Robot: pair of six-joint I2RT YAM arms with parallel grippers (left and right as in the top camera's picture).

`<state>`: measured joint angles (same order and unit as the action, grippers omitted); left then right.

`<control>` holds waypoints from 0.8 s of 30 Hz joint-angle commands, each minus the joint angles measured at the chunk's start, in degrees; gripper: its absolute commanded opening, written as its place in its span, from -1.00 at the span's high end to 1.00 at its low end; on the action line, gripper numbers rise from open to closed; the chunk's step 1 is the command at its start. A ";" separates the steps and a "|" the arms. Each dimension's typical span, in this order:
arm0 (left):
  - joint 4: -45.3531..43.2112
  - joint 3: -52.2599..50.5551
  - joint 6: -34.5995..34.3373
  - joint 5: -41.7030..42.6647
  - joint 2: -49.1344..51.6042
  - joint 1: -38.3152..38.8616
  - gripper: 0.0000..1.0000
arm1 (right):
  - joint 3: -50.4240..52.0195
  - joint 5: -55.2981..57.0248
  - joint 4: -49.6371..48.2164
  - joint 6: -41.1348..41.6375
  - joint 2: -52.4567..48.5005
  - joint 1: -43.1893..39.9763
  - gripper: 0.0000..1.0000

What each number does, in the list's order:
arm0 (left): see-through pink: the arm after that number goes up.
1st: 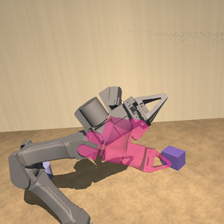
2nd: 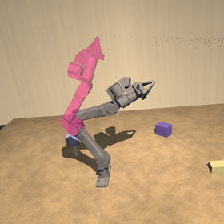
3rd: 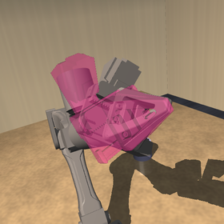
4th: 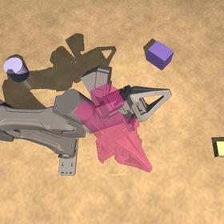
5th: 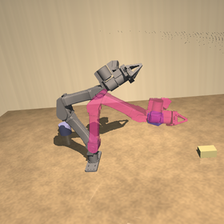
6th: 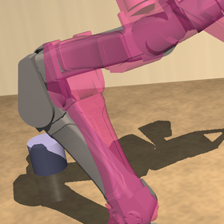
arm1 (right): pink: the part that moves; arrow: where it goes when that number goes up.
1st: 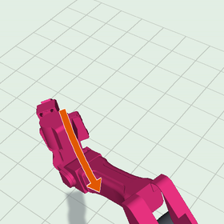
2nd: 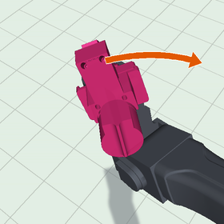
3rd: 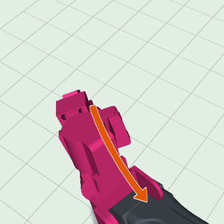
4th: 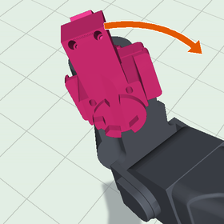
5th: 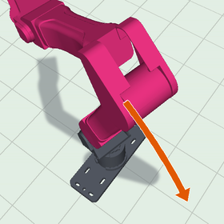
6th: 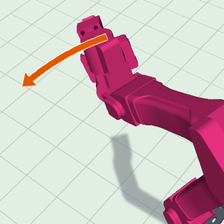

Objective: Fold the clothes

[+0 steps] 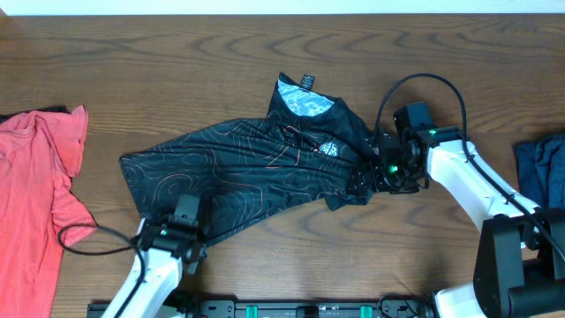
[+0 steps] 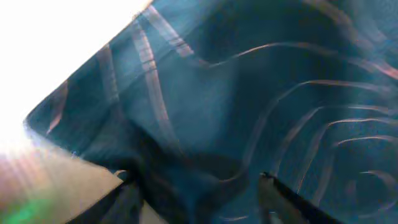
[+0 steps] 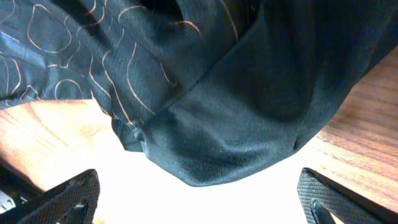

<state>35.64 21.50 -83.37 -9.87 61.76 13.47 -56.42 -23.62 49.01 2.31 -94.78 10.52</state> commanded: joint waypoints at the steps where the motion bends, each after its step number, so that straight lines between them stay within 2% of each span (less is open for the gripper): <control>1: -3.56 -1.55 0.13 3.91 5.79 -0.24 0.02 | -0.92 -0.83 0.79 -0.70 0.04 0.42 -0.99; 3: -5.40 -1.55 0.15 4.92 8.61 -0.24 0.04 | -0.92 -0.83 1.42 -0.70 0.04 0.42 -0.98; 4: -6.27 -1.55 0.15 5.73 10.03 -0.24 0.15 | -0.92 -0.83 1.62 -0.70 0.04 0.42 -0.98; 6: -7.74 -1.55 0.17 6.51 12.26 -0.24 0.88 | -0.92 -0.81 1.81 -0.70 0.04 0.42 -0.99; 14: -15.56 -1.16 7.15 6.08 13.55 -2.86 0.88 | -0.92 -0.81 0.87 -0.72 0.07 0.42 -0.99; 24: -18.40 4.81 22.32 5.16 13.46 -17.14 0.88 | -0.94 -0.42 -4.02 -0.74 0.04 0.31 -0.99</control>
<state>16.25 25.71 -68.27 -5.41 73.84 -0.54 -56.42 -23.57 46.02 2.26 -94.80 10.52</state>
